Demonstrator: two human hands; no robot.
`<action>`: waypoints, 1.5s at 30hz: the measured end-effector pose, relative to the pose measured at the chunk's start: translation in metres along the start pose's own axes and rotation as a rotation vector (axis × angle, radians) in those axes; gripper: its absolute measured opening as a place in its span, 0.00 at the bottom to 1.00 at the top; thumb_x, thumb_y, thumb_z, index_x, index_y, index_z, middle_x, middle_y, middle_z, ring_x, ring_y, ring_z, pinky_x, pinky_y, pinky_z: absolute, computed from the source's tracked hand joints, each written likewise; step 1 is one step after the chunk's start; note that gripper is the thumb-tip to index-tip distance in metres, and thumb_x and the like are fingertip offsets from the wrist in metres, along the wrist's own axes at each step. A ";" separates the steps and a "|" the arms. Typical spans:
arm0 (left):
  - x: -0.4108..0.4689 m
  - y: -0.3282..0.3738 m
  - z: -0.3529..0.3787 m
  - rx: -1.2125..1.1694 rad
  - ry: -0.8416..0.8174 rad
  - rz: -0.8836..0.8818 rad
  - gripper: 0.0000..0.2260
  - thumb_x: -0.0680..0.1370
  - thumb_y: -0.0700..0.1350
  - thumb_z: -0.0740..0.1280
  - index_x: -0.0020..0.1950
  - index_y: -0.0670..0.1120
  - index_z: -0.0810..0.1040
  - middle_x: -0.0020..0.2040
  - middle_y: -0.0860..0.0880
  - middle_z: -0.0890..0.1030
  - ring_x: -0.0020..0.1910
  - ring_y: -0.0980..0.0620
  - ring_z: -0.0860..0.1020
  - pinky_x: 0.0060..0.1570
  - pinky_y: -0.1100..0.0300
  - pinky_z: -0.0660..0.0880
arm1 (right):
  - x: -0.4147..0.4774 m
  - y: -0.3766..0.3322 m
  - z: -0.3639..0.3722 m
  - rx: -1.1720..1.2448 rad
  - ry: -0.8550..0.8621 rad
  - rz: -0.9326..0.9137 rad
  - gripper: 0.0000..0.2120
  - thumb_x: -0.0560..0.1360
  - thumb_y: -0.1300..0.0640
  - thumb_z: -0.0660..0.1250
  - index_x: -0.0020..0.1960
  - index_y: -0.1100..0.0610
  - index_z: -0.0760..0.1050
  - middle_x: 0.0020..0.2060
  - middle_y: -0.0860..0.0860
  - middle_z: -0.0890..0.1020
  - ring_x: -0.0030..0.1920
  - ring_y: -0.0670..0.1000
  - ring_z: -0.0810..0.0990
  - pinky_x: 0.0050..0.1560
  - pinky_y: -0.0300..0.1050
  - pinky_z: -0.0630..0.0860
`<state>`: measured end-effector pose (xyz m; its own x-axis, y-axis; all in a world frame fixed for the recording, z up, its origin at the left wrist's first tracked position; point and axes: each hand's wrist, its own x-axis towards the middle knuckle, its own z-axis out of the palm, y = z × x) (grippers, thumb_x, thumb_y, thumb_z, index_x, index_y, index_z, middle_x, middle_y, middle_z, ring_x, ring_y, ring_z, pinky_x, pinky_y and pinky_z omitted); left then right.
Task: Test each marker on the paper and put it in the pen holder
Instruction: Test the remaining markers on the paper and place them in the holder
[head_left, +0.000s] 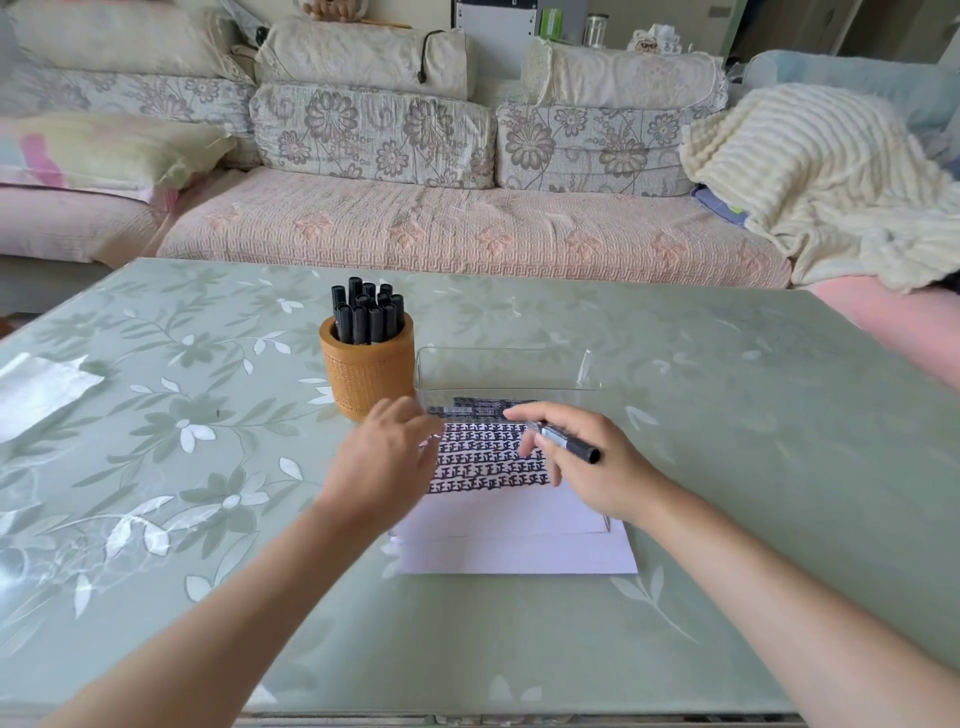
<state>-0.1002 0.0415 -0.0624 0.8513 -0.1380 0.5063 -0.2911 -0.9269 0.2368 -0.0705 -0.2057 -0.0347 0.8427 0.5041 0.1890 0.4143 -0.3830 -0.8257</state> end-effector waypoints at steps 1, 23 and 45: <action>0.000 -0.010 -0.003 0.037 -0.005 -0.060 0.07 0.77 0.41 0.67 0.52 0.48 0.83 0.47 0.50 0.79 0.47 0.49 0.76 0.44 0.50 0.78 | 0.003 -0.001 0.003 -0.014 -0.052 -0.004 0.24 0.79 0.72 0.57 0.66 0.49 0.75 0.46 0.49 0.81 0.31 0.48 0.74 0.36 0.40 0.72; -0.004 -0.058 -0.013 -0.157 -0.189 -0.317 0.08 0.76 0.39 0.69 0.54 0.46 0.79 0.50 0.48 0.77 0.50 0.48 0.76 0.48 0.58 0.71 | 0.030 -0.021 0.024 -0.257 -0.013 0.061 0.08 0.76 0.57 0.70 0.53 0.46 0.80 0.42 0.36 0.81 0.43 0.32 0.76 0.44 0.26 0.67; -0.010 -0.013 -0.018 -0.277 -0.127 -0.073 0.06 0.80 0.47 0.62 0.55 0.52 0.77 0.46 0.61 0.74 0.43 0.63 0.72 0.39 0.69 0.67 | 0.035 -0.021 0.027 -0.517 0.020 0.003 0.06 0.75 0.53 0.68 0.52 0.46 0.78 0.51 0.39 0.82 0.53 0.42 0.78 0.53 0.39 0.72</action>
<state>-0.1124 0.0616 -0.0552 0.9171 -0.1334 0.3757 -0.3201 -0.8081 0.4944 -0.0589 -0.1594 -0.0247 0.8486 0.4892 0.2013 0.5231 -0.7194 -0.4570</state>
